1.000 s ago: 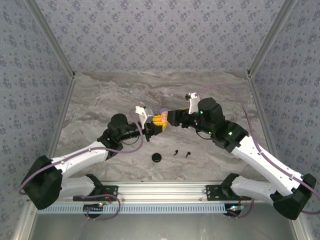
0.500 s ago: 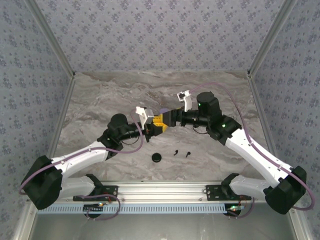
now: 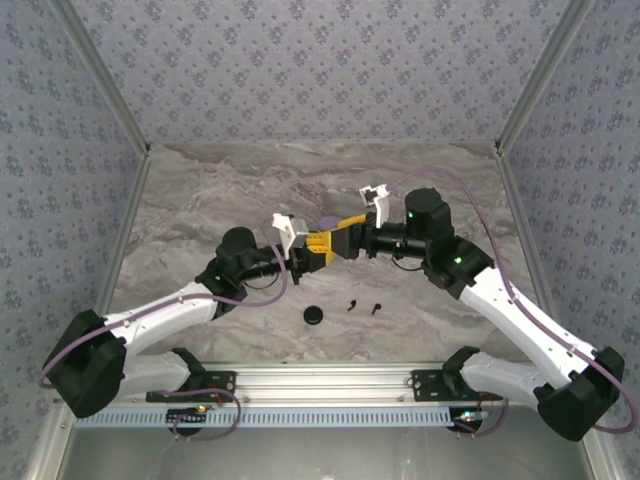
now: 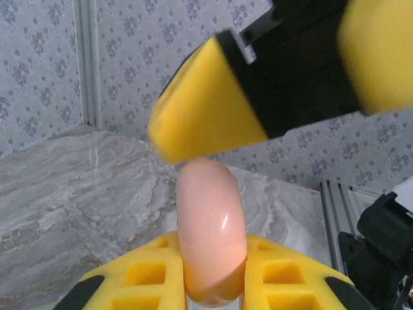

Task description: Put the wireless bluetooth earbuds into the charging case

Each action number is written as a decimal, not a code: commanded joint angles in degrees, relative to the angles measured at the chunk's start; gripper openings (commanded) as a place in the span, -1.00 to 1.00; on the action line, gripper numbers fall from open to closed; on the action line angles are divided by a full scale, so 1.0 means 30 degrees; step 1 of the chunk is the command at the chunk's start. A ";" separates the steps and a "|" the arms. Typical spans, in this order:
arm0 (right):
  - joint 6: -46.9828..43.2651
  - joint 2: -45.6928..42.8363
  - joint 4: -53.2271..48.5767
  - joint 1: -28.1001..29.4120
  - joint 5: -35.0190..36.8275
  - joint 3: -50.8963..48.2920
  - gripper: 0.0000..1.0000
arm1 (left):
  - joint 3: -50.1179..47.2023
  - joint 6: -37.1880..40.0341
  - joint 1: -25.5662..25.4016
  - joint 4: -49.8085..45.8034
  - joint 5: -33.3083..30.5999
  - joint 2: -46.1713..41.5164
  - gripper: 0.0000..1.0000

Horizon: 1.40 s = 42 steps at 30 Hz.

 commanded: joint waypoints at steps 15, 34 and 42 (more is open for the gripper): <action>-0.1284 -0.2663 -0.5252 -0.0936 0.8400 0.0151 0.99 | 0.2722 0.0052 0.0039 -0.4082 -0.1743 0.3215 -1.00; 0.1193 -0.4894 -0.4746 -0.5198 0.4833 -0.3073 0.99 | 0.6231 -0.4931 0.0915 -0.6793 -0.2420 1.2645 -0.48; 0.1226 -0.4492 -0.4928 -0.5622 0.4058 -0.3254 0.99 | 0.6343 -0.4916 0.1234 -0.7802 -0.2983 1.2778 -0.25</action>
